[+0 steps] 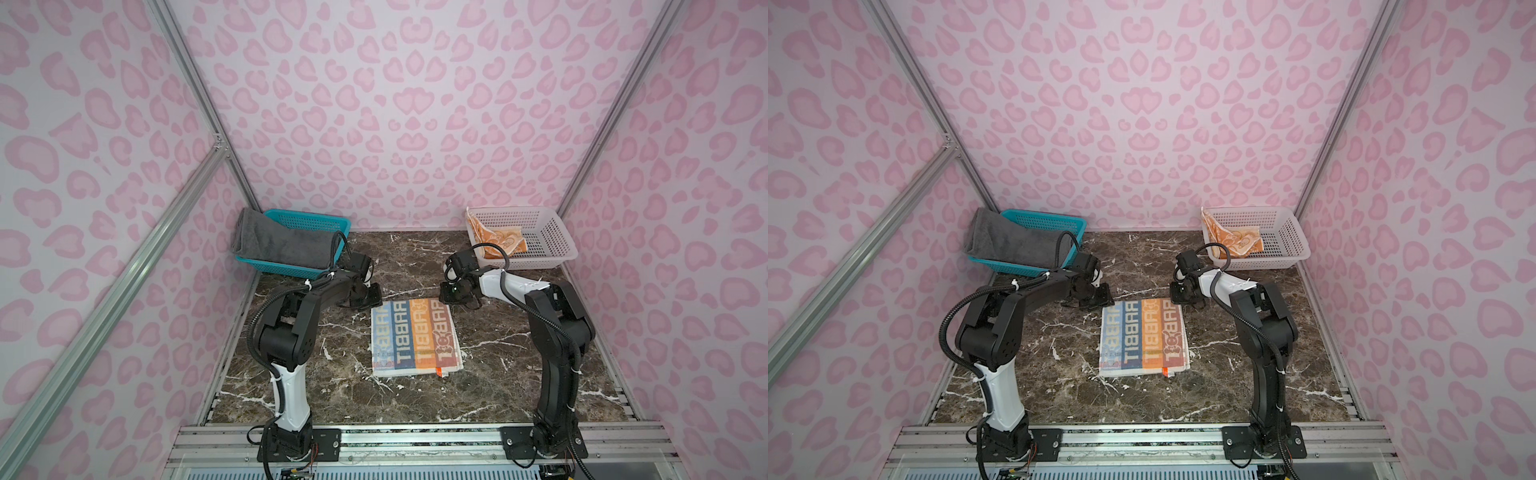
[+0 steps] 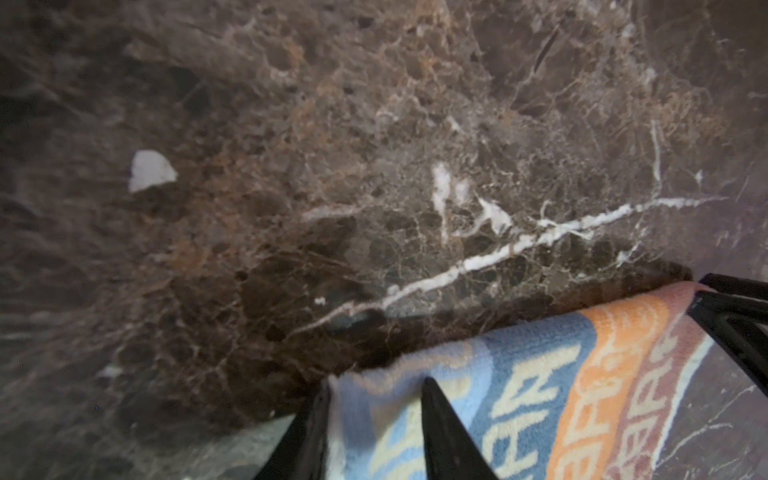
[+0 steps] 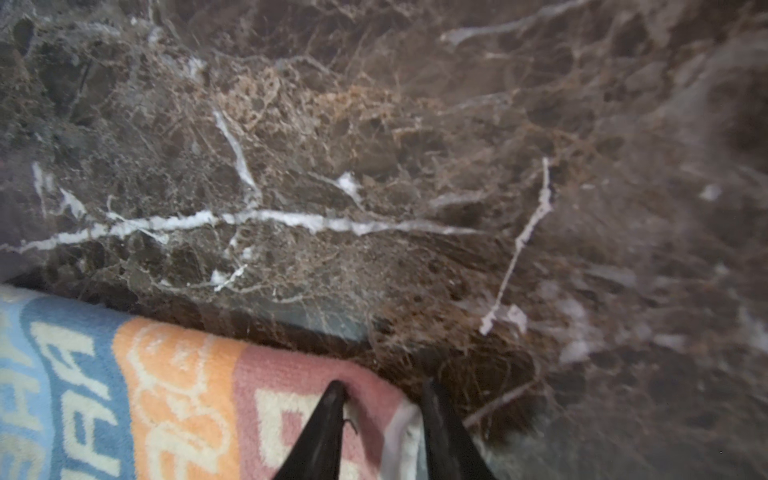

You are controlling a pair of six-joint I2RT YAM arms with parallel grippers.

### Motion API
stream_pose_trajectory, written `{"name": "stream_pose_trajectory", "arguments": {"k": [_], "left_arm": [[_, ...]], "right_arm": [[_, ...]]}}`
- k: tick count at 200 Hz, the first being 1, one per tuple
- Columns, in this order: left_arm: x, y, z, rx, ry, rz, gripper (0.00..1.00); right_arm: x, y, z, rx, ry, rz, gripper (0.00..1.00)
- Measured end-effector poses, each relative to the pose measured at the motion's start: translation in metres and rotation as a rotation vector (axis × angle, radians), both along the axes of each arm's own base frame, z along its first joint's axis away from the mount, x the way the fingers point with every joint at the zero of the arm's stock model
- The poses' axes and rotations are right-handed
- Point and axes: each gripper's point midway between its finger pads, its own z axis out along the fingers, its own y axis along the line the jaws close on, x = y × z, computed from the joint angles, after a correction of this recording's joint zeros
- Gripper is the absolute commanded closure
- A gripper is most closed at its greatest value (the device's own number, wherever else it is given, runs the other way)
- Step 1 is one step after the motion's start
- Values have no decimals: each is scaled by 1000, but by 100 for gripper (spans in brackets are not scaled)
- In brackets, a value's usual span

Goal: Fold and stack the towels

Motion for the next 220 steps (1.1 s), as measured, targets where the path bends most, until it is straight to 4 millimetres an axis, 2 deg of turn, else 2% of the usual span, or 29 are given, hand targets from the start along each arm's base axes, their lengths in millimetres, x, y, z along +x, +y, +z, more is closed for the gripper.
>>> {"name": "stream_pose_trajectory", "arguments": {"k": [34,72,90,113,129,143,174,220], "left_arm": [[4,-2,-5,-10,3,-2,96],[11,-1,1,-21,-9,-12,97],[14,-2,7,-33,-26,-33,97],[21,-9,35,-64,-101,-77,97],[22,-13,55,-91,-157,-108,97],[13,-14,63,-109,-179,-136,97],[-16,-10,66,-130,-173,-170,97],[-55,-2,68,-151,-183,-191,97]], "right_arm": [[0,1,0,6,4,0,85],[4,3,13,8,-24,30,100],[9,6,30,13,-71,66,100],[9,8,52,22,-128,111,100],[2,7,62,27,-152,140,100],[-8,5,67,32,-165,166,100],[-33,5,73,43,-191,221,100],[-83,10,74,39,-213,326,100]]}}
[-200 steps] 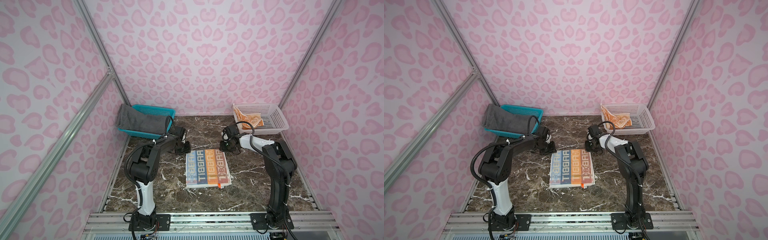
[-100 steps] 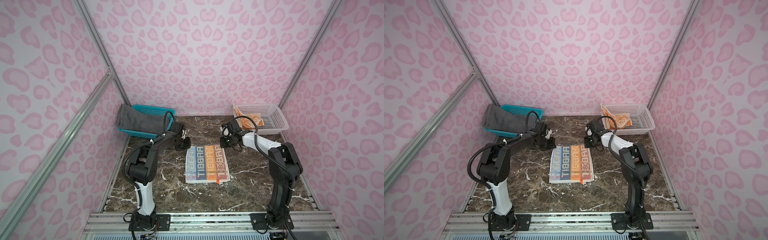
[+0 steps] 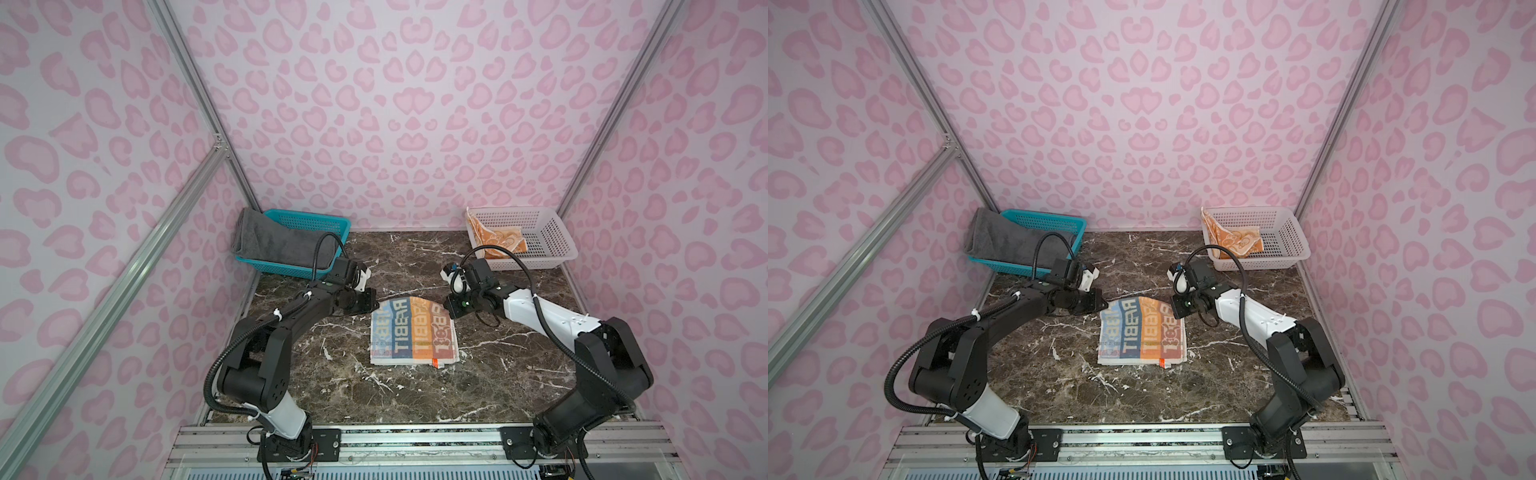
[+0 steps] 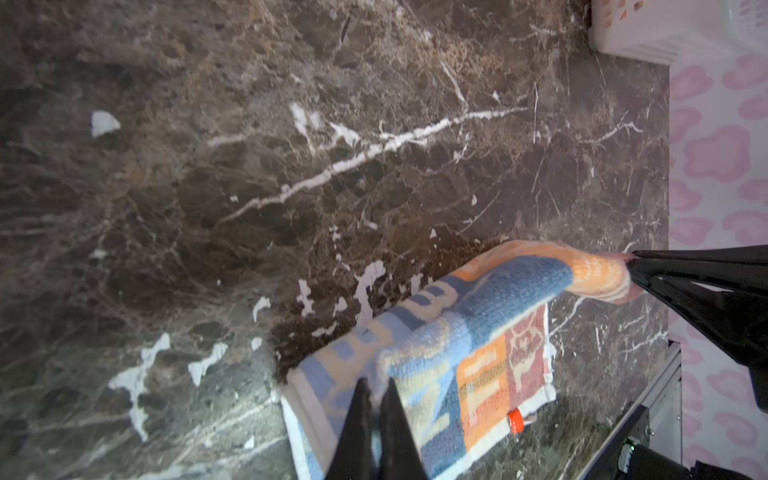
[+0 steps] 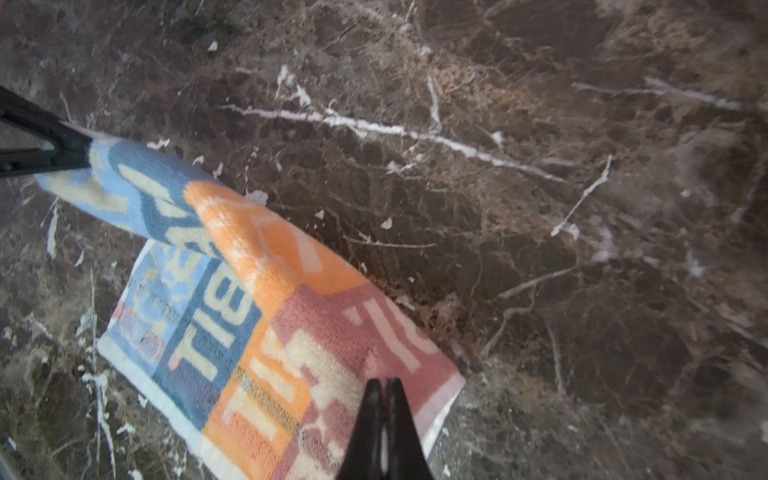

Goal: Fold and stack the towels

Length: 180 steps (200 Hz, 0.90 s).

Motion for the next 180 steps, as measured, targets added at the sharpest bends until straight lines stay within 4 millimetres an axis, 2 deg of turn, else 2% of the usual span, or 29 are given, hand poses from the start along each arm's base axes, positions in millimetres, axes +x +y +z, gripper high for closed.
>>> {"name": "stream_pose_trajectory", "arguments": {"k": [68,124,157,180], "left_arm": [[-45,-4,-15,-1,45,-44,97],[-66,-3,-13,-18,42,-45,97],[-77,0,-25,-18,75,-29,93],[-85,4,-40,-1,109,-23,85]], "right_arm": [[-49,-16,-25,-34,49,3,100],[-71,-18,-27,-21,55,-2,99],[-80,-17,-36,-22,75,-1,87],[-87,-17,-47,-43,105,-8,73]]}}
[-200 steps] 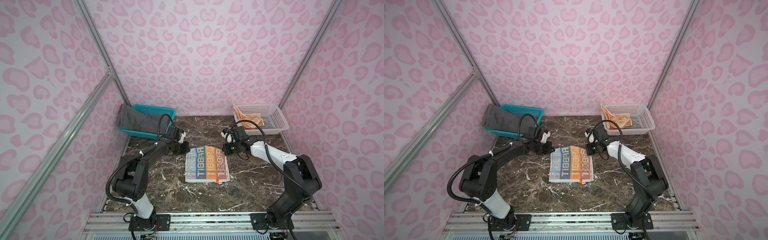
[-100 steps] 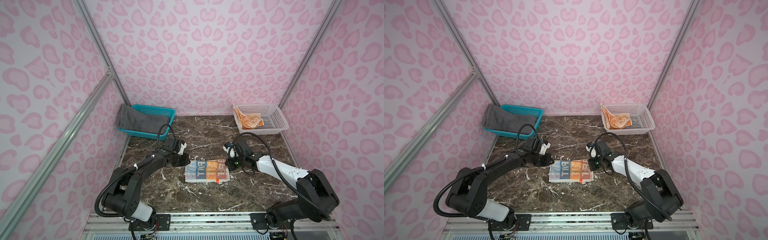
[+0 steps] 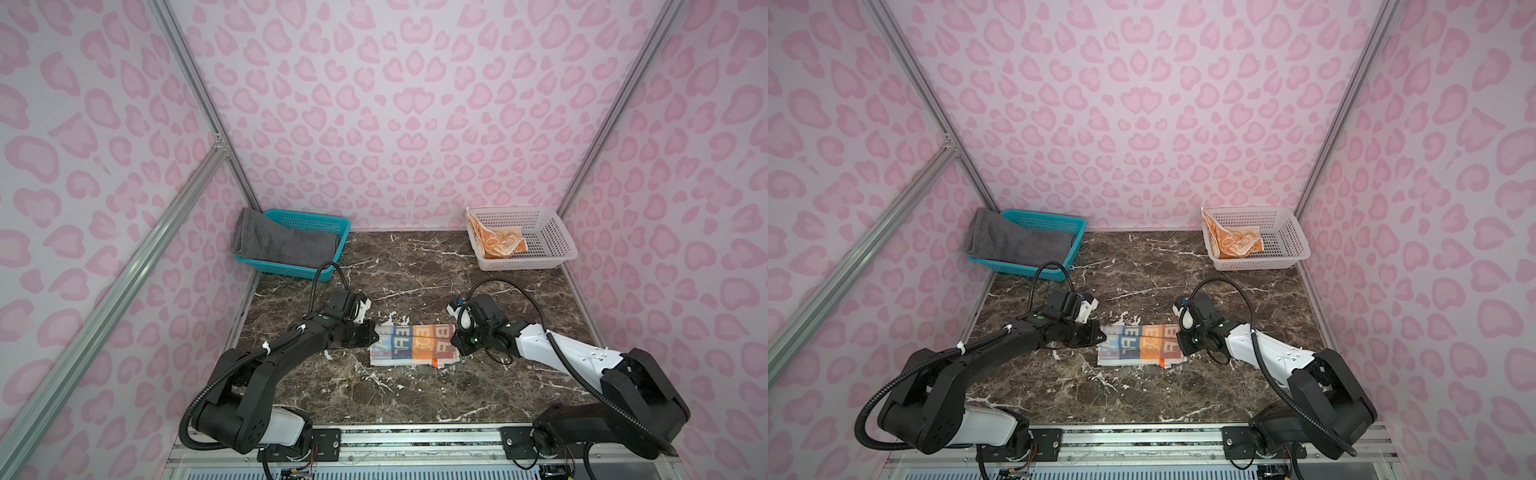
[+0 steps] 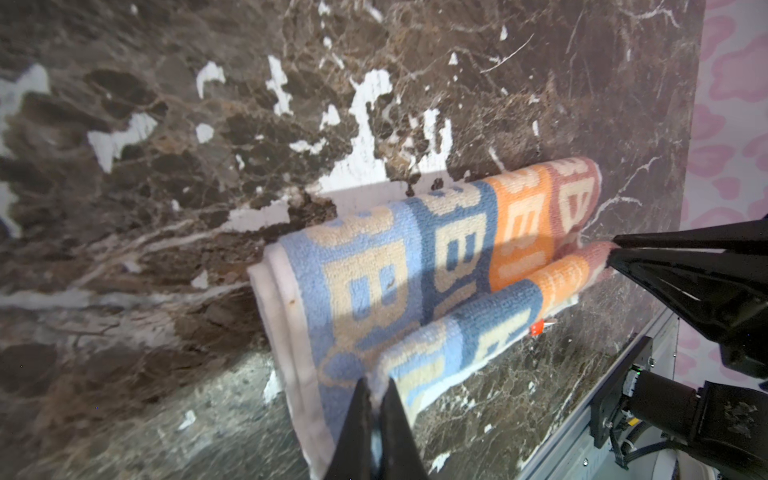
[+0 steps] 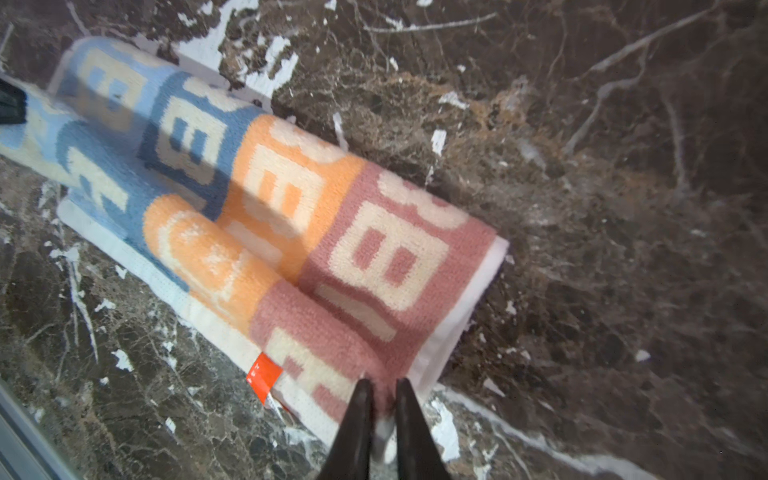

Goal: Fold and stack the towels

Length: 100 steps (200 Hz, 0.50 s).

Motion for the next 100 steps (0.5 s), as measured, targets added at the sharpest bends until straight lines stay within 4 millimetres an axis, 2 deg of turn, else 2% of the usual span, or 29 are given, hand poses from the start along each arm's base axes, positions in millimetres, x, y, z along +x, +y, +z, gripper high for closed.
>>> {"name": "stream_pose_trajectory", "arguments": {"k": [14,22,30,35,43,66,100], "left_arm": [[-5,2,-6,9,23,13,78],[-5,3,-7,13,25,17,71],[-6,5,-6,19,20,23,65],[-7,6,-4,20,18,29,57],[-6,7,1,18,4,34,53],[-5,10,16,19,-40,48,49],[4,11,33,26,-79,61,51]], "right_arm": [[-4,2,-1,-4,5,8,68],[-6,2,0,-1,3,7,65],[-8,1,2,3,0,1,63],[-9,1,3,6,-6,0,61],[-11,0,7,12,-15,-2,58],[-11,-6,20,24,-64,-28,53],[-5,-5,30,32,-94,-35,55]]}}
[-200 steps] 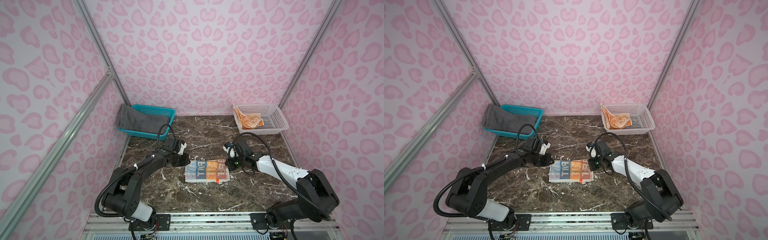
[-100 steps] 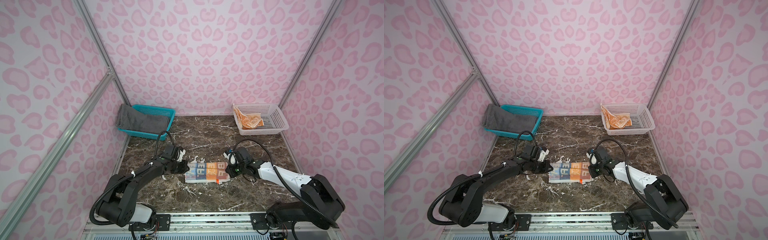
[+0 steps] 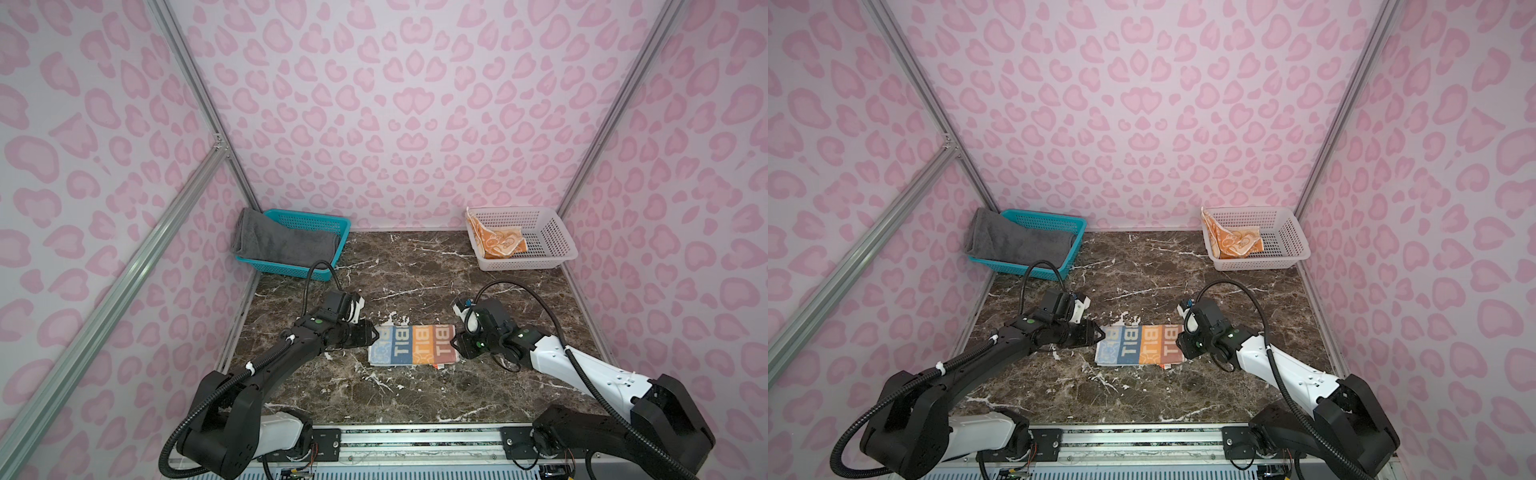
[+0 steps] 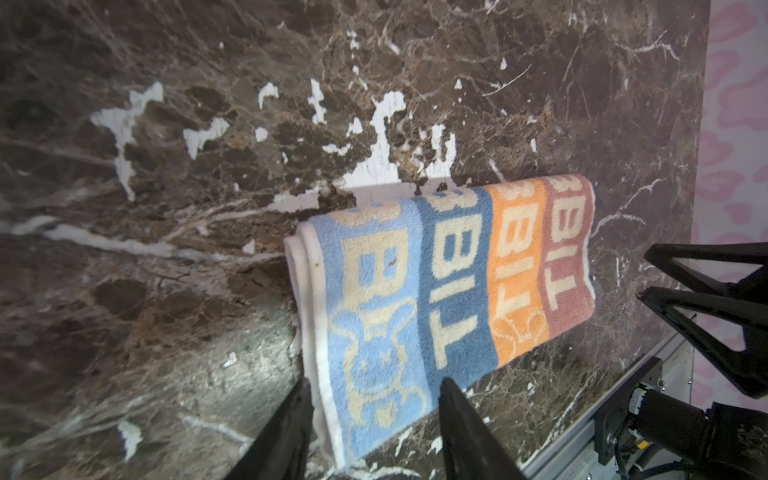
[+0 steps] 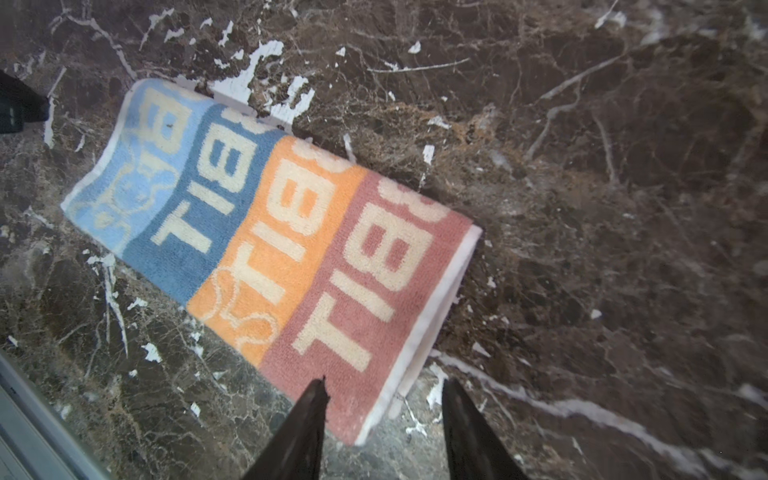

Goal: Fold and stack the towels

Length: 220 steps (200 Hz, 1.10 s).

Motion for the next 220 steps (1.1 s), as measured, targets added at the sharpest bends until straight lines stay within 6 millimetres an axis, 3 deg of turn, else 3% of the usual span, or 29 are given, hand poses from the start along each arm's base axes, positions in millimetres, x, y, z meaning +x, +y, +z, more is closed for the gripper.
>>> {"name": "stream_pose_trajectory", "arguments": {"k": [34,36,67,90,121,133,136,146,177,189,220], "left_arm": [[12,-6,-2,1,18,6,63],[13,-6,-3,1,22,9,67],[14,-6,-28,30,105,29,84],[12,-4,-48,58,167,39,87],[12,-3,-53,69,185,46,74],[17,-4,-48,66,172,47,65],[18,-5,-46,65,167,48,58],[26,-7,-37,60,139,51,46],[50,-4,0,61,40,121,32],[56,-1,14,52,3,157,27],[73,15,47,25,-77,272,18]], "right_arm": [[12,12,-9,-14,50,12,58],[12,13,-10,-16,55,13,58],[12,19,-31,-56,123,28,67],[6,16,-47,-95,180,25,66],[6,16,-38,-120,151,52,49],[10,22,-25,-118,99,85,37],[11,23,-20,-120,79,97,34],[13,32,-7,-126,19,145,26],[12,65,19,-182,-142,323,13],[9,77,21,-210,-180,393,7],[-4,110,11,-303,-266,589,7]]}}
